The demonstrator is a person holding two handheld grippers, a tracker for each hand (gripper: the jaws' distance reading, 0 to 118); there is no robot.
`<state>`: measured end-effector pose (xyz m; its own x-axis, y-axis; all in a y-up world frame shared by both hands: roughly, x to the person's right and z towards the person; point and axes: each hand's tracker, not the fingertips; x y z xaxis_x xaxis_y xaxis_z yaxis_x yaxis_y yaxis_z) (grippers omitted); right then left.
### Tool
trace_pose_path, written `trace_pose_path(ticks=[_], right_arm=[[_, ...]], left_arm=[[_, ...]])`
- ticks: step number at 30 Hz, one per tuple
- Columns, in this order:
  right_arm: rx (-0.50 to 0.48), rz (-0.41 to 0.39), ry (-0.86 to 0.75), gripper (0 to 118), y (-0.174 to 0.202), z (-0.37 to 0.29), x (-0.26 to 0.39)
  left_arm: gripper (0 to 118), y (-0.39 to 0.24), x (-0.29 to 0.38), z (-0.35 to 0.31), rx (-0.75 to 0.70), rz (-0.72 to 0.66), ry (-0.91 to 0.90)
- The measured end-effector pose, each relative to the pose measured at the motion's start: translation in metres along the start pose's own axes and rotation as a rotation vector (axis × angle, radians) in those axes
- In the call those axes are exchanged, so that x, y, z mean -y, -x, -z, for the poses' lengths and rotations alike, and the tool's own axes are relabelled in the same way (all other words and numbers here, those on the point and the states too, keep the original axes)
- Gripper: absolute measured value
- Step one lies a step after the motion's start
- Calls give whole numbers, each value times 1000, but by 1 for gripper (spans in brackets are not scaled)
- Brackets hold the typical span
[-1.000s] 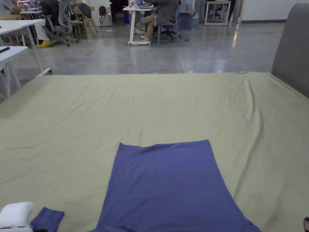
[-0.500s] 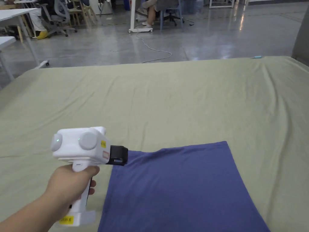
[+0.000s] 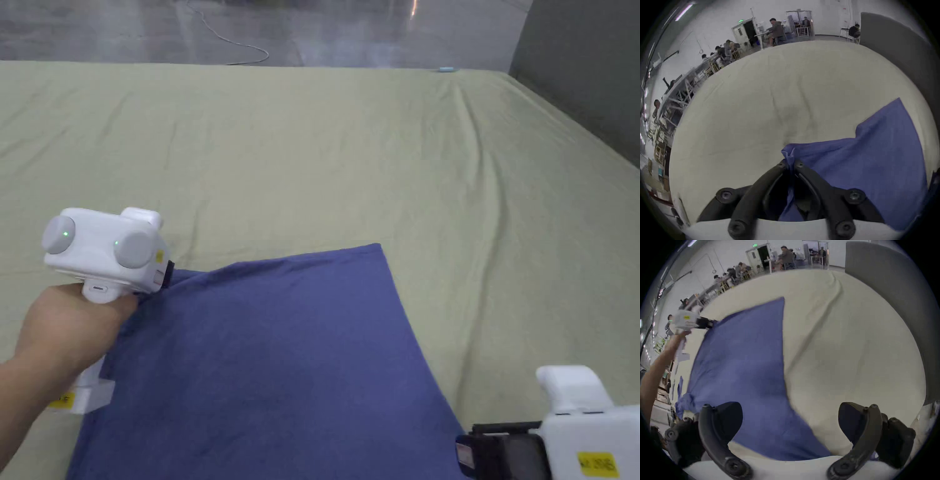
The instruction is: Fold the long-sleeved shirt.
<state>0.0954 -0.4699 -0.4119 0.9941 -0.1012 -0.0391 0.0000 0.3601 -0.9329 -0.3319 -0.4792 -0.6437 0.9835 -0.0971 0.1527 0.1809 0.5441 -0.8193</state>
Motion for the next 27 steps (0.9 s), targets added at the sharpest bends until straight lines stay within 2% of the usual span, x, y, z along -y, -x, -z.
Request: trace_pose_path(ticks=[2,3,4,5,6,7,8,10,11,14,17,21,25,27], right_arm=[[9,-50,120,111,3,29,-6],[20,-67,150,85,6,33,-7],[56,-94,163,82,11,40,-4],[146,-157,132,81,18,41,0],[133,-179,91,71,25,25,3],[123,-186,89,45,28,18,5],[103,-178,84,0,32,9,9],[26,-163,92,0,38,-3,19],[12,-185,97,0,44,-13,19],[32,-213,-23,0,49,-65,31],[-94,-127,-186,0,36,-148,39],[-36,-183,-381,0,29,-248,35],[-48,-204,-535,0,21,-325,6],[-58,-220,-597,0,28,-360,-17]], left_arm=[[0,3,0,-18,-81,24,-28],[0,6,0,-27,-94,28,-46],[0,14,-5,-35,-77,17,-46],[0,19,-6,-47,-58,5,-54],[0,22,-6,-61,-52,-2,-62],[0,26,-8,-69,-53,-8,-72],[0,30,-9,-81,-52,-22,-88],[0,38,-9,-109,-35,-58,-115],[0,42,-8,-124,-22,-80,-123],[0,60,-7,-170,15,-144,-159],[0,79,3,-233,60,-199,-210],[0,104,15,-324,32,-198,-315],[0,130,13,-400,80,-306,-401],[0,138,5,-430,57,-309,-454]])
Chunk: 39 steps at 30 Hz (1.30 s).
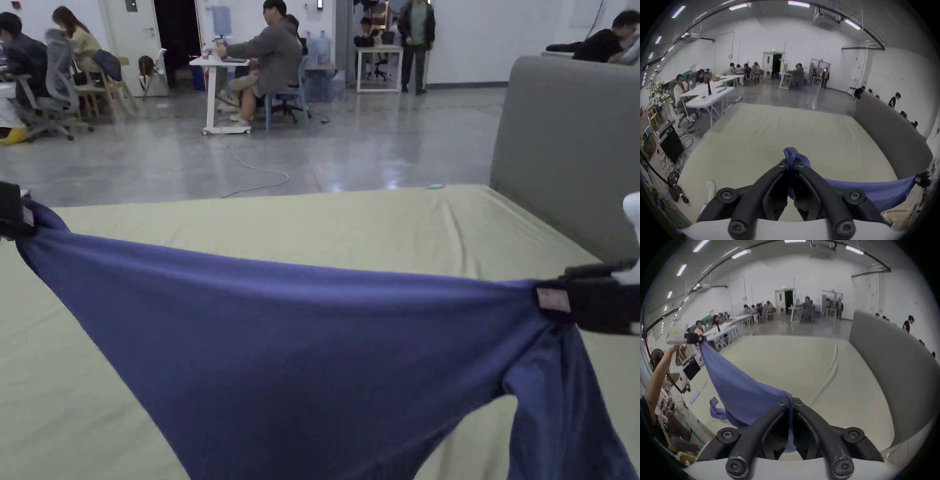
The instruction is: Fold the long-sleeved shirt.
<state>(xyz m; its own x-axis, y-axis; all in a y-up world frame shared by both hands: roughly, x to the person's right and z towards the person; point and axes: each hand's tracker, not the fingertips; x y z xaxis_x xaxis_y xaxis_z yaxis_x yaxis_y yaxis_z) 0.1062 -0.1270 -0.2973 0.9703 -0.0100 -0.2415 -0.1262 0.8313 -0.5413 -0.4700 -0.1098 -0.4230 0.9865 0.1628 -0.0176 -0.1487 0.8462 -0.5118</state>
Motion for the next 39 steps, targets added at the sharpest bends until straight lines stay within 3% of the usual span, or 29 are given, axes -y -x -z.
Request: trace_pose_path(ticks=[5,7,9,12,14,15,18,22,25,30,32,39], right_arm=[[20,-68,-80,0,3,-8,-119],[22,-124,-107,0,8,-13,-177],[84,-165,-148,0,15,-18,-225],[189,-204,-211,0,19,-18,-295],[287,-290,-249,0,24,-11,-335],[307,-300,-268,0,24,-8,-350],[330,-269,-288,0,18,6,-389],[396,-230,-362,0,10,23,-414],[391,-192,-329,0,-6,52,-410],[391,-208,-129,0,-34,138,-356],[375,-184,-40,0,-26,168,-300],[305,-88,302,0,-55,308,-127]], left_arm=[[0,3,-68,-26,-14,-56,-90],[0,-4,-99,-34,-88,-15,-151],[0,-17,-125,-50,-124,21,-202],[0,-16,-174,-54,-127,-37,-271],[0,-14,-203,-53,-142,-23,-343],[0,-15,-211,-53,-145,-25,-416],[0,-7,-249,-26,-150,-25,-417],[0,-19,-268,0,-59,-102,-439],[0,-28,-263,36,-53,-82,-416],[0,-44,-199,110,-34,-75,-253],[0,-39,-162,151,-31,-92,-162],[0,-11,-7,275,-2,-102,238]])
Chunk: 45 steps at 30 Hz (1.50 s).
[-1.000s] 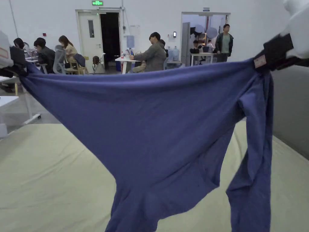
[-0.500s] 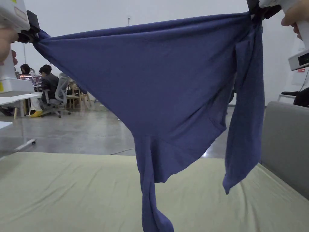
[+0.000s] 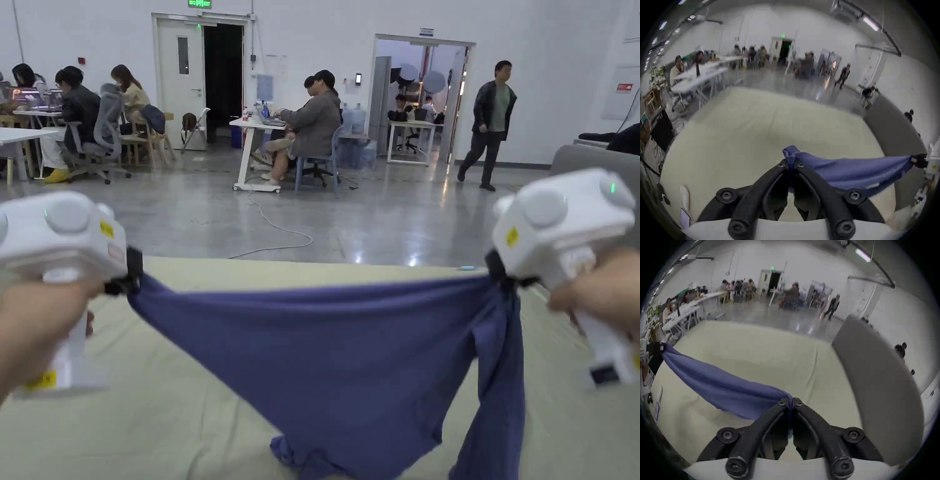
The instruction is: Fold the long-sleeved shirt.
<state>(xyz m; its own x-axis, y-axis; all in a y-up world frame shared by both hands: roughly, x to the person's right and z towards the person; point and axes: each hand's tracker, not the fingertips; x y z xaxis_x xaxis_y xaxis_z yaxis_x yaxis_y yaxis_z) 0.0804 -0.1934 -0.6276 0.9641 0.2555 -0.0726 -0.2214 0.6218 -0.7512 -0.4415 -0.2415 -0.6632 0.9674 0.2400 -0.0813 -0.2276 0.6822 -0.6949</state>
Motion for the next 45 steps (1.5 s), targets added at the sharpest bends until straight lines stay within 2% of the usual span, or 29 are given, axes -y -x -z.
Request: trace_pose_path(ticks=[3,4,6,10,13,16,18,20,27,29,30,32,34,38,40,41,42,44,45], right_arm=[[-86,41,92,0,12,44,72],[-136,38,130,0,16,51,101],[-169,33,173,0,12,55,149],[-257,48,196,0,2,23,244],[-306,35,176,0,-1,-12,300],[-343,-4,177,0,5,-34,349],[-329,-61,203,0,15,-46,378],[-321,-49,234,0,21,-52,405],[-306,-66,322,0,38,-48,458],[-295,-64,342,0,44,-38,465],[-290,-66,354,0,46,-34,468],[-291,-54,360,0,50,-25,468],[-281,-39,373,7,52,-21,467],[-281,-36,379,13,51,-22,464],[-308,-35,402,35,47,-23,458],[-332,-34,426,55,43,-28,451],[-351,-24,443,62,40,-35,444],[-340,-7,368,78,30,-63,424],[-337,-17,307,97,26,-77,416]], left_arm=[[0,12,63,22,-37,90,86],[0,17,84,25,-54,128,136],[0,27,122,16,-42,152,204],[0,60,194,-34,-16,119,250],[0,81,247,-74,16,73,315],[0,90,298,-108,6,102,345],[0,94,329,-124,6,103,362],[0,99,358,-134,23,85,404],[0,122,422,-150,-19,50,455],[0,130,435,-144,-109,75,469],[0,135,439,-140,-107,76,473],[0,144,441,-141,-45,-22,426],[0,150,441,-136,-53,-41,430],[0,140,445,-133,-86,7,417],[0,141,442,-134,-91,-8,416],[0,142,438,-137,-87,-34,418],[0,143,436,-144,-77,-64,411],[0,140,426,-171,-4,-148,311],[1,137,423,-183,27,-159,263]])
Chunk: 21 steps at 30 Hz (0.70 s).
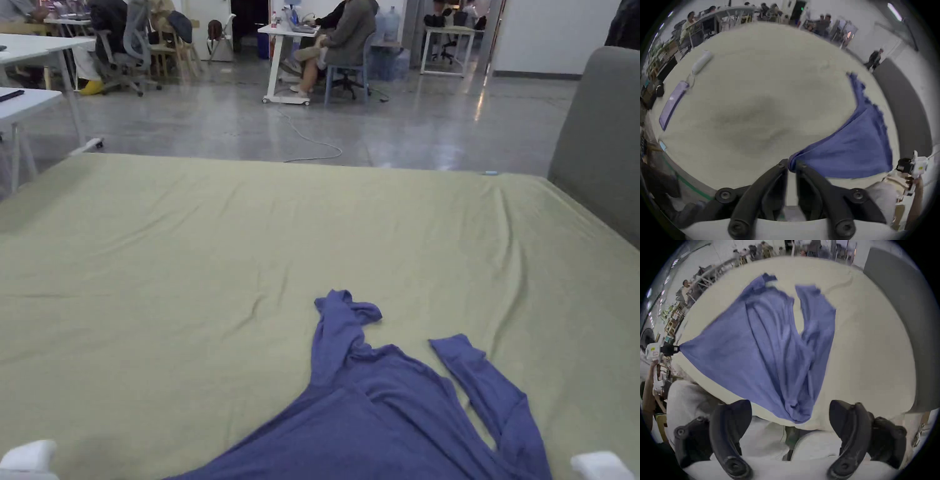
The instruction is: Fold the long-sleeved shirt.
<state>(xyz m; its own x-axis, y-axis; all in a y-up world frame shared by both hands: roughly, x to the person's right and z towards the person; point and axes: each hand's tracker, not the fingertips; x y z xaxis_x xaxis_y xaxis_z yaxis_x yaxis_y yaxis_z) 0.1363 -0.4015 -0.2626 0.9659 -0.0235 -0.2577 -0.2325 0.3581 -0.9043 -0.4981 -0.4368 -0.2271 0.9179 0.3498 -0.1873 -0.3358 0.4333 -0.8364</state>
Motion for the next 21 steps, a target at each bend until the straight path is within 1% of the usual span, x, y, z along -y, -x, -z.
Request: trace_pose_path(ticks=[1,2,3,4,7,9,10,11,12,13,14,16,18,20,21], right_arm=[[2,-29,-72,99,2,-21,-3],[7,-42,-115,99,5,-38,-5],[12,-44,-144,98,6,-50,-6],[18,-45,-169,98,8,-62,-7],[6,-35,-218,99,17,-78,-3],[-16,-15,-217,98,25,-77,0],[-41,-15,-209,96,28,-74,4],[-52,-14,-209,83,32,-69,6],[-51,-12,-214,37,35,-66,8],[-46,-9,-212,0,40,-60,9],[-30,17,-191,0,43,-51,11],[-26,-10,-184,0,47,-42,8],[-52,-3,-169,0,50,-31,4],[-61,-2,-158,0,44,-25,-1],[-60,-5,-156,0,45,-22,-5]], left_arm=[[15,-7,3,-17,11,16,-46],[51,-11,5,-27,-6,29,-76],[107,-13,8,-32,-23,34,-76],[118,-16,15,-42,-18,40,-69],[118,-19,27,-54,-26,10,-78],[115,-26,44,-43,-48,-21,-12],[101,-26,50,-41,-52,-36,-3],[63,-26,54,-39,-48,-38,-8],[0,-28,58,-36,-57,-44,-3],[0,-18,56,-31,-110,-60,12],[0,-20,57,-26,-116,-55,5],[0,-20,53,-19,-87,-64,7],[0,-3,37,-9,-50,-132,-26],[2,-4,25,2,-33,-146,-34],[28,-8,22,4,-40,-144,-35]])
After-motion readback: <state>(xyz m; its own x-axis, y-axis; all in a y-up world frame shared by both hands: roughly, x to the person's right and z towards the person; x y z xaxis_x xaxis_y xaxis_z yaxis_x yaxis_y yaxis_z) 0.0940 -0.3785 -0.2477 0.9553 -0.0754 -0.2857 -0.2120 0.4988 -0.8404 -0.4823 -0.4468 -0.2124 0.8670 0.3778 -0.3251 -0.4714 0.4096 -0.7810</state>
